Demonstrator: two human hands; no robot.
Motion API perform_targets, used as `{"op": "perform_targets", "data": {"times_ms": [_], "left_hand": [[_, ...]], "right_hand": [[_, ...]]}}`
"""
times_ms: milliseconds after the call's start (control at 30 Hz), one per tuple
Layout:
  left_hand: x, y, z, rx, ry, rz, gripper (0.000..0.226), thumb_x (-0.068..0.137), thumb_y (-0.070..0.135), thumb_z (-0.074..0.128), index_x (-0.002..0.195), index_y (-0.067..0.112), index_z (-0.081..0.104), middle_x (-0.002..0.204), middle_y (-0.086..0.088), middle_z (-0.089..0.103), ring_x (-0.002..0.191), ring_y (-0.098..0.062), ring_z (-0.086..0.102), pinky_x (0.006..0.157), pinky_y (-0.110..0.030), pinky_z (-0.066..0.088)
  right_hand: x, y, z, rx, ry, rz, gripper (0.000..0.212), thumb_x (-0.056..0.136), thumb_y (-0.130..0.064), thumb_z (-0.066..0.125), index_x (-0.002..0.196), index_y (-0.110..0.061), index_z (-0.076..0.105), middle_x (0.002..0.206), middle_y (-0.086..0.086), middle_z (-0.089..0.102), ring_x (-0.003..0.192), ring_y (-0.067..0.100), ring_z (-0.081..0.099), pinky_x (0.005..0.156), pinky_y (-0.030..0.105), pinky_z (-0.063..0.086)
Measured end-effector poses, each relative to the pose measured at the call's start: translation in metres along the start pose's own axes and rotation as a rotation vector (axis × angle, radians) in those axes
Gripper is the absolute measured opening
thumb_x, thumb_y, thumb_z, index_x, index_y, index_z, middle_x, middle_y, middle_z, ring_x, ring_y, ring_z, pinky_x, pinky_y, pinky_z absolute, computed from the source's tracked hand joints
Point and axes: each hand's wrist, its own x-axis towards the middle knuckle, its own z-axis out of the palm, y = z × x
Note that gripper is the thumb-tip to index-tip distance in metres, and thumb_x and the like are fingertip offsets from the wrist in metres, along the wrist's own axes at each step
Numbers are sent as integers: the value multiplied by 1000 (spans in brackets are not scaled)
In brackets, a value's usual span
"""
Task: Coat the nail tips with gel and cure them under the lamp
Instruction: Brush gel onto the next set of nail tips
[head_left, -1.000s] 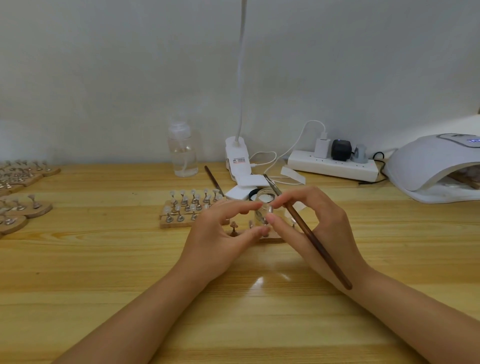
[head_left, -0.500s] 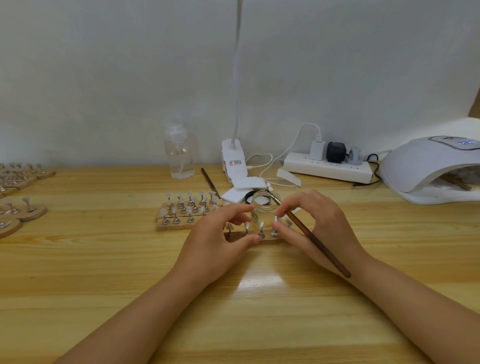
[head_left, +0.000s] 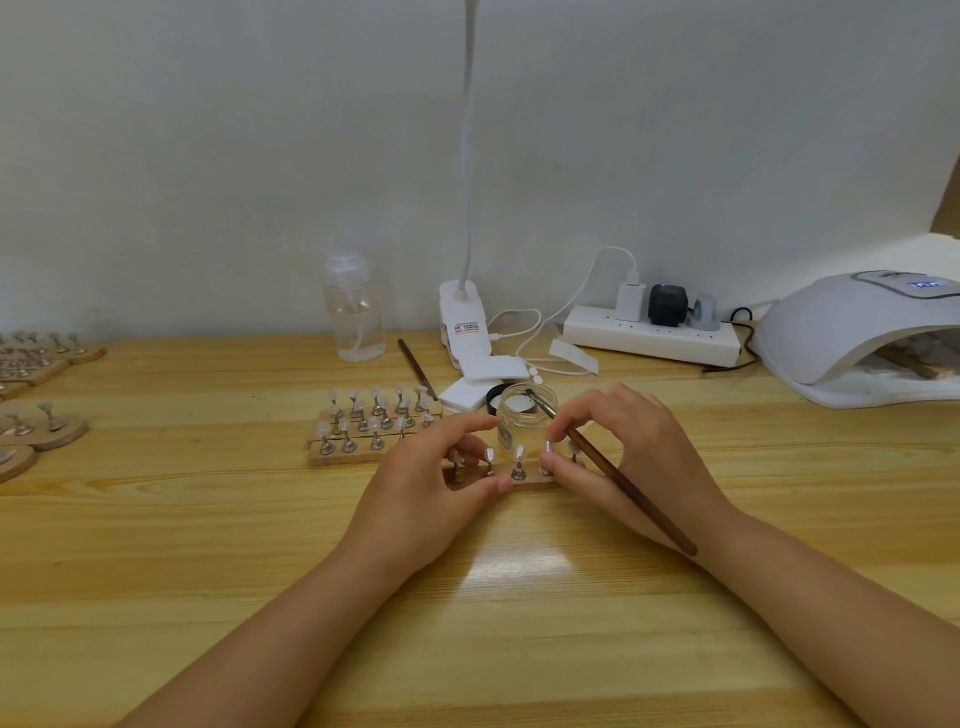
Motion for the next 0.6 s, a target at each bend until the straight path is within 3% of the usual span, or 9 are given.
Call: {"op": "perform_targets", "data": {"times_ms": [167,367,600], "left_hand": [[1,0,-1,-21,-17,-16,49,70,24,76,101,50,49,82,19,59,85,1,52,77,-18,43],[0,0,-2,-54,-46,-33,48,72,22,74,102,50,49,85,14,60,87,-2,53,76,-13,40],[1,0,-3,-56,-56,-23,46,73,21,74,99,50,51,88,12,61,90,-2,54,77,-11,41]], "right_hand": [[2,2,-10,97,58,80,19,70,-25,73,84,-14,65,83,-8,64,81,8,59,82,28,42],[2,9,-20,282,-90,179,23,73,-8,75,91,-14,62,87,-11,64,90,-2,58,85,4,36],[2,8,-23,310,-195,165,28,74,-7,72,93,-22,60,95,-10,65,94,-1,59,87,7,39]]}}
